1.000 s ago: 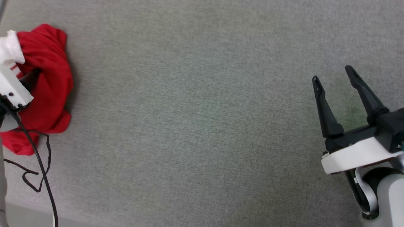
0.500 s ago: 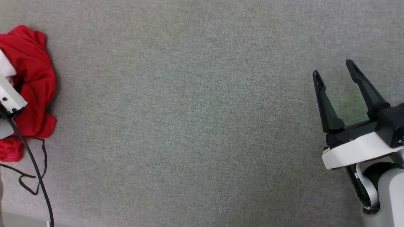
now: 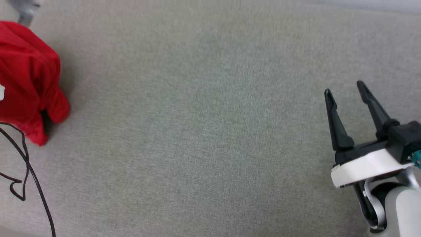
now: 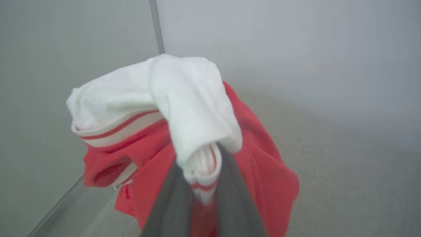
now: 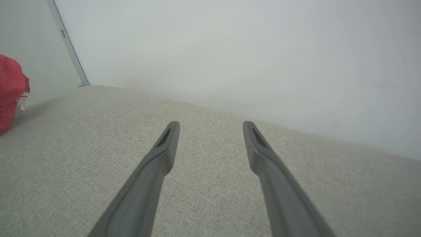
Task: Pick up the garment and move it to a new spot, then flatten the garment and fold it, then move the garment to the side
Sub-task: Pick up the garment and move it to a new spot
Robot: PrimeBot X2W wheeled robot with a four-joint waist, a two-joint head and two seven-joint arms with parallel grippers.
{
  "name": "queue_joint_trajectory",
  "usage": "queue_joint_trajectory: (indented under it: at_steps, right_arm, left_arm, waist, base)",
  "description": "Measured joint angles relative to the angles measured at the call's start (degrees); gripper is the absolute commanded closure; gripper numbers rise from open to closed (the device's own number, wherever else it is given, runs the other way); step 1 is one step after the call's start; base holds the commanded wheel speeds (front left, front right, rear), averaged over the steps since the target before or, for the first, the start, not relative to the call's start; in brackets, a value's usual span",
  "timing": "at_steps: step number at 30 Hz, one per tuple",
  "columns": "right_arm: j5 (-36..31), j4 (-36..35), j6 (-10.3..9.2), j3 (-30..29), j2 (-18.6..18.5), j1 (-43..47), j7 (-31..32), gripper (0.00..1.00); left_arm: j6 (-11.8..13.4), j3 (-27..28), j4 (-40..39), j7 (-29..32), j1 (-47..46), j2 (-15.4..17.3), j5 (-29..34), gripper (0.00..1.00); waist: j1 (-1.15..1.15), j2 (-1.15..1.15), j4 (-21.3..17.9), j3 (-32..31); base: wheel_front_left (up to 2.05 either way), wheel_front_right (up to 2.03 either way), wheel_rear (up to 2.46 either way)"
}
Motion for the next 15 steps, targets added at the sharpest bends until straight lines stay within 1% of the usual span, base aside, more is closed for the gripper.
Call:
queue_joint_trajectory:
  at_steps: [4,7,9,11,15]
  right_arm:
    - [0.41,1.0,0.0,-1.08,1.03,2.07,-0.79,0.0]
    - [0.73,1.33,0.0,-1.71,1.68,3.47,-1.15,0.0]
    - [0.86,1.42,0.0,-2.26,1.94,4.52,-1.21,0.0]
    - [0.97,1.59,0.0,-2.85,2.07,5.59,-1.26,0.0]
    - [1.1,1.74,0.0,-3.77,2.25,7.54,-1.19,0.0]
  left_arm:
    - [-0.05,-0.68,-1.53,-8.08,0.63,-0.69,1.76,1.0]
    - [0.27,-1.22,-3.08,-12.21,2.55,-2.03,2.7,1.0]
    - [0.46,-1.8,-4.46,-14.19,4.06,-2.86,3.25,1.0]
    - [1.2,-2.14,-6.59,-15.56,5.91,-4.22,3.41,1.0]
    - [2.2,-3.04,-12.02,-16.03,10.73,-7.16,3.37,1.0]
  waist:
    - [0.0,0.0,-0.15,-3.82]
    - [-0.01,0.0,-0.62,-6.43]
    - [-0.01,0.0,-1.13,-7.96]
    - [-0.01,0.0,-1.79,-9.35]
    - [-0.01,0.0,-3.78,-11.42]
  base:
    - [0.0,0.0,0.0]
    - [0.0,0.0,0.0]
    - [0.0,0.0,0.0]
    - [0.0,0.0,0.0]
    - [0.0,0.0,0.0]
